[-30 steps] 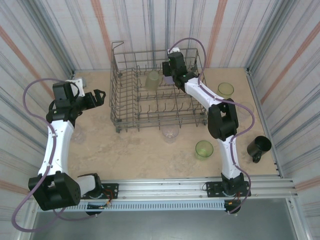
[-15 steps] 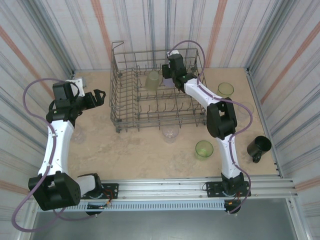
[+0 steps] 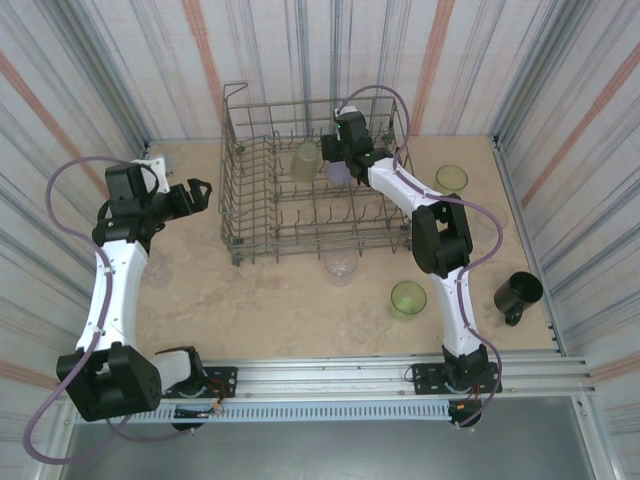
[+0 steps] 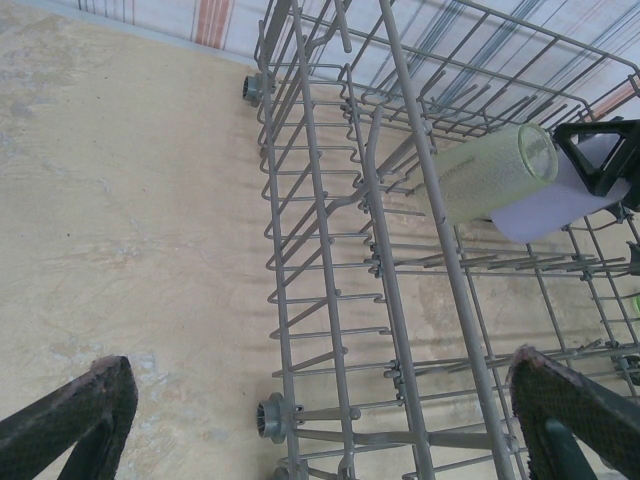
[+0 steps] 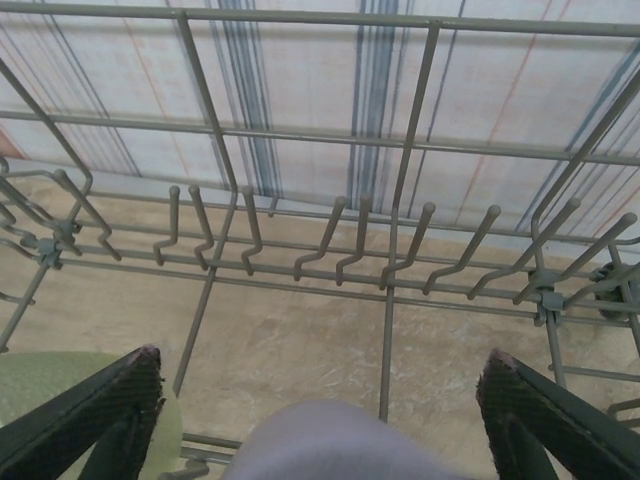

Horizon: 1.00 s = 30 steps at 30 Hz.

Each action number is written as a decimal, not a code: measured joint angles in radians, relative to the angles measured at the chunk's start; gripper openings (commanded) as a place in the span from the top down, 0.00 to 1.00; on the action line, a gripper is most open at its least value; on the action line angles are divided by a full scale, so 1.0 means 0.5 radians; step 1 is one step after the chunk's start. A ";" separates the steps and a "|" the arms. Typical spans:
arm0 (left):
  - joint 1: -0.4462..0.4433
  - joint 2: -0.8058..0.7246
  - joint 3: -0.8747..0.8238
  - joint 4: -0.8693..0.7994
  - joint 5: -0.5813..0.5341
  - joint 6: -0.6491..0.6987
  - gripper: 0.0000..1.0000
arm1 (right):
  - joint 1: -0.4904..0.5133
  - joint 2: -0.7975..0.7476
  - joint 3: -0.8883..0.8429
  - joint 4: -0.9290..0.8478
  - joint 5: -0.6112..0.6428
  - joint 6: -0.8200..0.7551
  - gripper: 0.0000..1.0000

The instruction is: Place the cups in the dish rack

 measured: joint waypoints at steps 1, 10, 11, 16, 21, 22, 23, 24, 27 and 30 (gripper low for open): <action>0.000 0.000 0.000 0.000 -0.001 0.000 0.01 | 0.000 0.000 -0.001 -0.007 -0.003 0.005 0.06; 0.000 -0.005 0.000 0.000 -0.002 0.000 0.01 | -0.001 -0.006 0.001 -0.154 -0.038 0.054 0.01; 0.000 -0.005 0.000 -0.001 -0.002 0.000 0.01 | -0.001 -0.013 0.001 -0.180 -0.040 0.061 0.01; 0.000 -0.005 0.000 0.000 -0.008 -0.001 0.01 | -0.025 -0.112 0.001 -0.298 -0.092 0.171 0.01; 0.000 -0.011 0.000 -0.001 -0.025 -0.007 0.01 | -0.079 -0.279 0.000 -0.399 -0.145 0.269 0.01; 0.000 -0.014 0.000 -0.001 -0.037 -0.008 0.01 | -0.089 -0.320 -0.005 -0.410 -0.151 0.288 0.01; 0.000 -0.015 0.000 -0.002 -0.044 -0.009 0.01 | -0.098 -0.358 -0.018 -0.414 -0.156 0.302 0.01; 0.000 -0.018 0.000 -0.002 -0.060 -0.014 0.01 | -0.105 -0.402 -0.039 -0.420 -0.169 0.311 0.01; 0.000 -0.027 0.000 -0.008 -0.110 -0.024 0.01 | -0.114 -0.533 -0.127 -0.433 -0.204 0.346 0.01; 0.000 -0.031 0.000 -0.020 -0.159 -0.032 0.01 | -0.114 -0.653 -0.262 -0.436 -0.244 0.370 0.01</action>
